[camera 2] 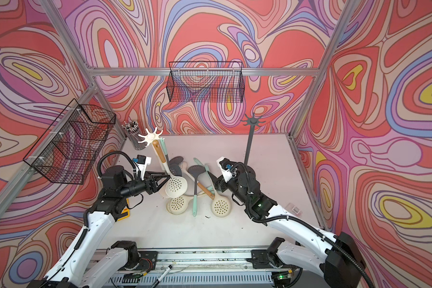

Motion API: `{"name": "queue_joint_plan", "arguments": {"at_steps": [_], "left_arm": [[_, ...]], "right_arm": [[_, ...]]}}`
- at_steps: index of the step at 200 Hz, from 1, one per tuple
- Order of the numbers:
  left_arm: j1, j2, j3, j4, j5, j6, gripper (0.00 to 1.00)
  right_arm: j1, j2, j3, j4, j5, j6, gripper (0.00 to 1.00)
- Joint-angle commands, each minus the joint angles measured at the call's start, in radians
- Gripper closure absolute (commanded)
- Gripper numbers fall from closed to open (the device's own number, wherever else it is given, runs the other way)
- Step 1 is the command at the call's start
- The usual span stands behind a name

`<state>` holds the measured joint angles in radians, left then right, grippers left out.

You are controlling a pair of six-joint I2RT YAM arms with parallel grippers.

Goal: Hang the skimmer on the kitchen utensil rack
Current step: Hang the skimmer on the rack, then pick up the skimmer from the center of the board.

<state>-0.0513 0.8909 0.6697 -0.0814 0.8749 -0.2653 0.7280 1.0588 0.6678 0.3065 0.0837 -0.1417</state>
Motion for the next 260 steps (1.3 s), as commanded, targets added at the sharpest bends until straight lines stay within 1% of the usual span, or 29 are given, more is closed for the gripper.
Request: {"name": "queue_joint_plan", "arguments": {"at_steps": [1,22,37,73,105,147,181,200,216,232,247,260], "left_arm": [[0.006,-0.005,0.027,0.022,-0.009,0.003,0.39],[0.009,-0.010,0.027,0.020,-0.015,0.008,0.32],[0.008,-0.016,0.025,0.017,-0.020,0.013,0.24],[0.010,-0.048,0.025,-0.011,-0.055,0.037,0.14],[0.010,-0.102,0.022,-0.043,-0.097,0.062,0.05],[0.010,-0.146,0.039,-0.104,-0.149,0.093,0.03],[0.010,-0.174,0.047,-0.129,-0.223,0.097,0.03],[0.010,-0.185,0.056,-0.154,-0.276,0.100,0.03],[0.010,-0.203,0.063,-0.175,-0.316,0.110,0.03],[0.010,-0.227,0.062,-0.175,-0.364,0.116,0.03],[0.010,-0.240,0.069,-0.232,-0.431,0.116,0.02],[0.010,-0.239,0.082,-0.263,-0.460,0.131,0.01]], "right_arm": [[0.003,0.009,0.001,0.009,-0.010,-0.019,0.15],[0.003,0.009,0.001,0.009,-0.012,-0.021,0.15],[0.004,0.010,0.001,0.012,-0.014,-0.021,0.15],[0.004,0.009,0.003,0.013,-0.019,-0.021,0.15],[0.004,-0.003,0.009,0.013,-0.057,-0.012,0.15],[0.004,-0.010,0.057,-0.010,-0.124,0.020,0.16],[0.004,0.019,0.102,0.026,-0.197,0.111,0.17],[0.007,0.063,0.144,0.061,-0.250,0.169,0.17],[0.017,0.106,0.196,0.066,-0.250,0.196,0.18],[0.035,0.146,0.246,0.065,-0.220,0.210,0.19],[0.046,0.181,0.299,0.047,-0.211,0.220,0.19],[0.065,0.209,0.338,0.040,-0.198,0.217,0.19]]}}
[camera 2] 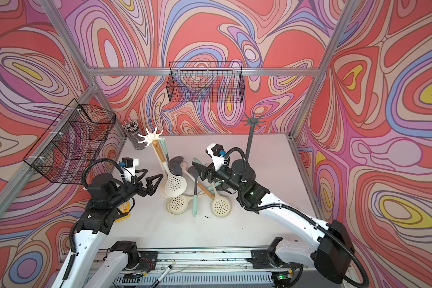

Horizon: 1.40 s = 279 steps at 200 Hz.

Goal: Hang the skimmer on the kitchen utensil rack
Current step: Pick up the skimmer from the center of the board.

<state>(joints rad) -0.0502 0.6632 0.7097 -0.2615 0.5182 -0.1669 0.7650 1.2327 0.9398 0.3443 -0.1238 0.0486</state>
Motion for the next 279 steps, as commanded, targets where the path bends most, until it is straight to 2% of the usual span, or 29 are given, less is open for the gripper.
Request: {"name": "queue_joint_plan", "arguments": {"at_steps": [1,50,118,279], "left_arm": [[0.009,-0.011,0.043,-0.084,-0.107,0.033,0.01],[0.009,0.034,0.069,-0.146,-0.230,0.022,0.02],[0.009,0.108,0.106,-0.217,-0.306,0.011,0.04],[0.007,0.130,0.119,-0.244,-0.273,0.041,0.05]], "right_arm": [[0.029,0.037,0.070,0.001,0.011,0.027,0.19],[0.097,0.151,0.236,-0.073,0.100,-0.008,0.19],[0.159,0.305,0.438,-0.143,0.177,-0.040,0.19],[0.178,0.454,0.631,-0.176,0.194,-0.052,0.19]]}}
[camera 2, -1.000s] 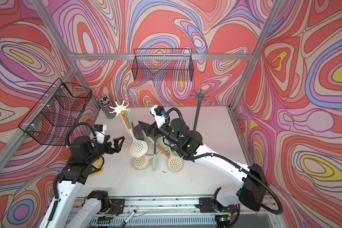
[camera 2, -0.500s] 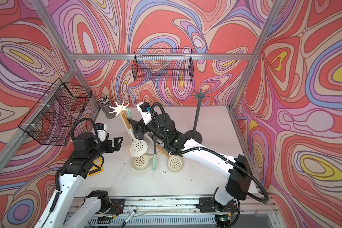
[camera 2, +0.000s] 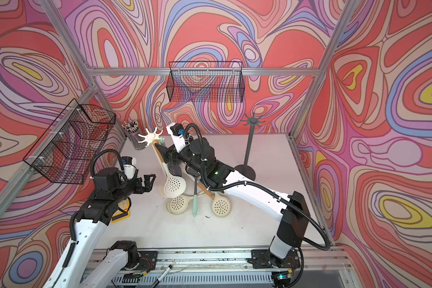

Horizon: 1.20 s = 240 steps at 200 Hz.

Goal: Hang the skimmer on the kitchen utensil rack
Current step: Pick up the skimmer from the center of the board.

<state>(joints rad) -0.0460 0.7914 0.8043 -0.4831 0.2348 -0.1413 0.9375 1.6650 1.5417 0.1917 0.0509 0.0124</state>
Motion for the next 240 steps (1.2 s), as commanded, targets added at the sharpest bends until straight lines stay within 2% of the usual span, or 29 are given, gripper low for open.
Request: {"name": "queue_joint_plan", "arguments": {"at_steps": [1,76,99,165,201,240], "left_arm": [[0.003,0.002,0.024,-0.023,0.011,0.016,0.05],[0.001,-0.003,0.024,-0.024,0.014,0.019,0.05],[0.000,-0.001,0.023,-0.023,0.015,0.019,0.05],[-0.011,0.012,0.027,-0.040,0.007,0.011,0.04],[-0.017,0.014,0.029,-0.046,-0.015,0.006,0.04],[-0.016,0.014,0.032,-0.053,-0.037,0.006,0.04]], "right_arm": [[0.005,0.022,0.030,-0.023,0.019,-0.017,0.19],[0.005,0.045,0.070,-0.002,0.036,-0.023,0.19],[0.006,0.025,0.039,0.025,0.033,-0.019,0.19],[0.006,-0.180,-0.222,0.021,0.119,0.008,0.19],[0.004,-0.307,-0.422,-0.026,0.230,0.066,0.19],[0.004,-0.349,-0.581,-0.121,0.330,0.154,0.19]]}}
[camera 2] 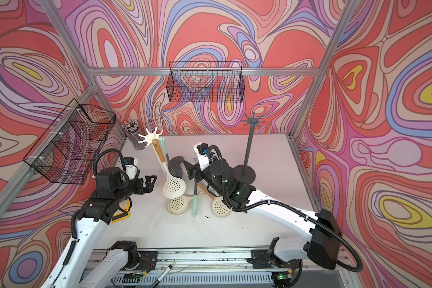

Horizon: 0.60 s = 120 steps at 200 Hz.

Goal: Hang the skimmer on the kitchen utensil rack
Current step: Pick up the skimmer from the center of the board.

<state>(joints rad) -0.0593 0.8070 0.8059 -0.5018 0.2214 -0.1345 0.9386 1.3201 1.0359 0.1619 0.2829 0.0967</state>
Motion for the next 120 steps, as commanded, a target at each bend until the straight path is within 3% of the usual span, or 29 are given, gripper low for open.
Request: {"name": "queue_joint_plan", "arguments": {"at_steps": [1,40,98,120], "left_arm": [[-0.002,-0.002,0.030,-0.034,-0.024,-0.001,0.04],[-0.004,0.002,0.031,-0.038,-0.037,-0.004,0.05],[-0.005,0.012,0.034,-0.041,-0.027,-0.001,0.05],[-0.005,0.014,0.035,-0.044,-0.021,-0.001,0.06]], "right_arm": [[0.003,-0.003,-0.078,-0.093,0.100,0.072,0.19],[-0.009,0.081,-0.116,-0.172,0.126,0.143,0.20],[-0.113,0.192,-0.117,-0.189,-0.104,0.289,0.27],[-0.137,0.214,-0.128,-0.189,-0.137,0.334,0.28]]}}
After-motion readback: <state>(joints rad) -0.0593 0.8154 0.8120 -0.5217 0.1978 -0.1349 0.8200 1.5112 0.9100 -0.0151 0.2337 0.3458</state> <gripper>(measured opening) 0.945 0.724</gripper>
